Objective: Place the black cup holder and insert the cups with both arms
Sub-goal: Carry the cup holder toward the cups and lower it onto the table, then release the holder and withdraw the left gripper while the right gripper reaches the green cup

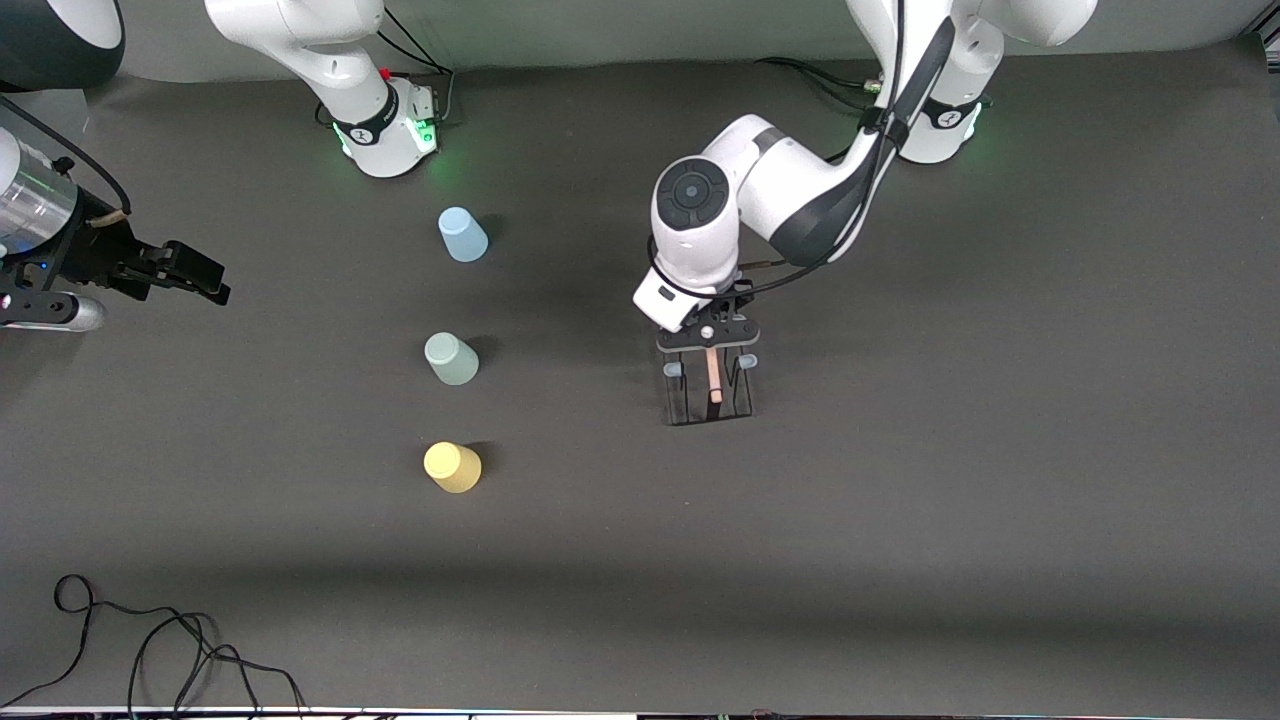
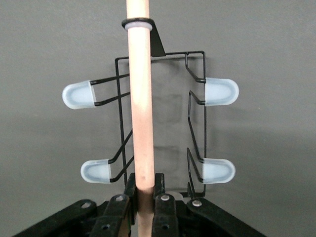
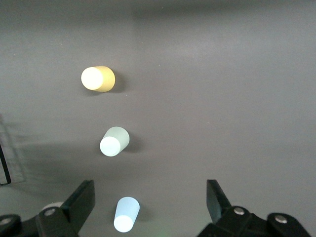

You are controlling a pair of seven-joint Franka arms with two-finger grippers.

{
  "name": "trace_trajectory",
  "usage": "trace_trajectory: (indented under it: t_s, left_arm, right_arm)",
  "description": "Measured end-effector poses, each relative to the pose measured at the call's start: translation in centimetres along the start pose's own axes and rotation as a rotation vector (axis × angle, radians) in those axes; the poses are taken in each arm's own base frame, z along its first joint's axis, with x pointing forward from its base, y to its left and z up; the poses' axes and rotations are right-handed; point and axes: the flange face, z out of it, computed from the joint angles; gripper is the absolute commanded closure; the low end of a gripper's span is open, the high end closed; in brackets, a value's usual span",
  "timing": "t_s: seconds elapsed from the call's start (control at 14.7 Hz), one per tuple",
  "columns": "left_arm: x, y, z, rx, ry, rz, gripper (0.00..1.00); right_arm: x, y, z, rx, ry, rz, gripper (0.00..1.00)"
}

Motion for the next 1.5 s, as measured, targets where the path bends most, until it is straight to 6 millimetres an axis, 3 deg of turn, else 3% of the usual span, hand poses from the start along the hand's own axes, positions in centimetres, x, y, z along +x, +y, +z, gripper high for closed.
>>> trace_trajectory:
  t_s: [0.27, 0.54, 0.61, 0.68, 0.75, 0.82, 1.09, 1.23, 1.36, 1.5]
  left_arm:
    - [-2.2, 2.3, 0.2, -0.014, 0.018, 0.034, 1.0]
    - [-2.4, 3.2, 0.7, -0.038, 0.04, 0.042, 1.0]
    - [-2.4, 3.2, 0.9, -0.037, 0.039, 0.042, 0.94]
    - [-2.4, 3.2, 1.0, -0.035, 0.039, 0.041, 0.55]
    - [-2.3, 3.2, 1.1, -0.034, 0.038, 0.04, 0.21]
    - [-2.3, 3.2, 1.1, -0.034, 0.038, 0.04, 0.0]
    - [-1.8, 3.0, 0.3, -0.044, 0.05, 0.03, 0.0]
    - [-0.3, 2.1, -1.7, -0.068, 0.074, 0.007, 0.0]
    - [1.8, -0.3, -5.0, -0.081, 0.082, -0.015, 0.0]
    - [4.0, -4.5, -8.8, -0.074, 0.074, -0.021, 0.0]
  right_arm:
    - [-0.5, -1.5, 0.2, 0.001, -0.019, -0.028, 0.0]
    - [-0.7, -2.0, 1.6, 0.022, -0.054, -0.031, 0.0]
    - [-0.7, -2.1, 2.0, 0.035, -0.063, -0.03, 0.0]
    - [-0.8, -2.2, 2.3, 0.043, -0.072, -0.028, 0.0]
    - [-0.9, -2.3, 2.7, 0.047, -0.081, -0.024, 0.0]
    - [-1.0, -2.4, 3.2, 0.049, -0.087, -0.017, 0.0]
    - [-2.4, -5.1, 5.4, 0.045, -0.079, 0.008, 0.0]
    - [-3.3, -7.3, 6.9, 0.041, -0.075, 0.017, 0.0]
    - [-4.0, -9.2, 9.2, 0.04, -0.064, 0.027, 0.0]
    - [-4.4, -10.0, 11.9, 0.041, -0.053, 0.027, 0.0]
